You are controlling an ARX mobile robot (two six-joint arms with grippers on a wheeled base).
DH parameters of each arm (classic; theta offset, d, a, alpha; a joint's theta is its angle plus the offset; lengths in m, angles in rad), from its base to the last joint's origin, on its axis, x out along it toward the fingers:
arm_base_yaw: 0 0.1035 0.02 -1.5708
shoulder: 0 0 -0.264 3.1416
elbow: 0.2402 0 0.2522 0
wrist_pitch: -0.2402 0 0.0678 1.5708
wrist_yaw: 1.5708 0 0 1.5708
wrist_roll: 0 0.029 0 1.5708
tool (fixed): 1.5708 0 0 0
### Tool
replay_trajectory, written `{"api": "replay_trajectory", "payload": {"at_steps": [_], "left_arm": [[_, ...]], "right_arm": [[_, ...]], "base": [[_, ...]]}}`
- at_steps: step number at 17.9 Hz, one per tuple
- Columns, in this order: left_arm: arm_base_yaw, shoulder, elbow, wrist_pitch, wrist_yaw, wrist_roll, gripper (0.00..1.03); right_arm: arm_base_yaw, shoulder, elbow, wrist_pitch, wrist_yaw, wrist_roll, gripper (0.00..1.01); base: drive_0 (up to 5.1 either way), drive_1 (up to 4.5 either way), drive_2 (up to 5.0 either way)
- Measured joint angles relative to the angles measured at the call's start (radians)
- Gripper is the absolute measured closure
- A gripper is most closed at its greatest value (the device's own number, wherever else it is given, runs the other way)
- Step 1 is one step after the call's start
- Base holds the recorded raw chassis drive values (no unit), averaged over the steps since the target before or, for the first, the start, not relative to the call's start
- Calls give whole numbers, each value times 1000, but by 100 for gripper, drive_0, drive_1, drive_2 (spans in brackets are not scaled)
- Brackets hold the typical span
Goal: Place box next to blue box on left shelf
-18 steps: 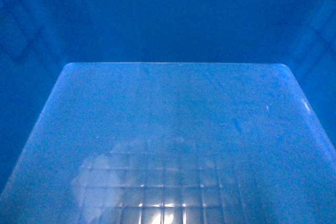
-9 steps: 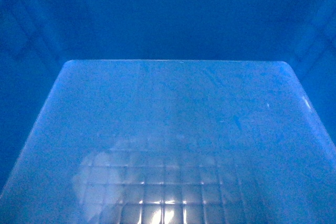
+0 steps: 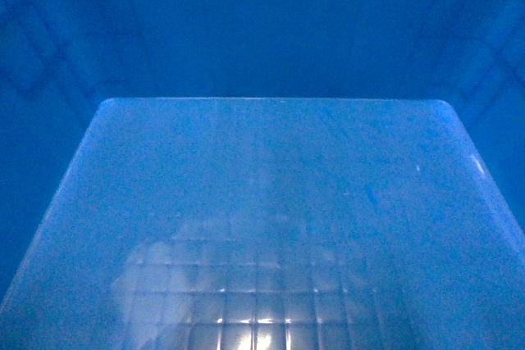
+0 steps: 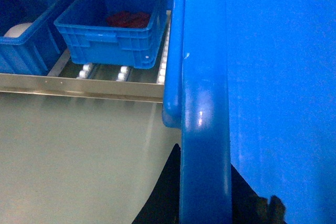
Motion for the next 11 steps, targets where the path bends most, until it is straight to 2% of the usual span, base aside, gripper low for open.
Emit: {"api": "replay_trajectory", "payload": {"at_steps": [11], "left_arm": [[0, 0, 0, 0, 0, 0, 94]], "right_arm": [[0, 0, 0, 0, 0, 0, 91]], "base": [[0, 0, 0]]}}
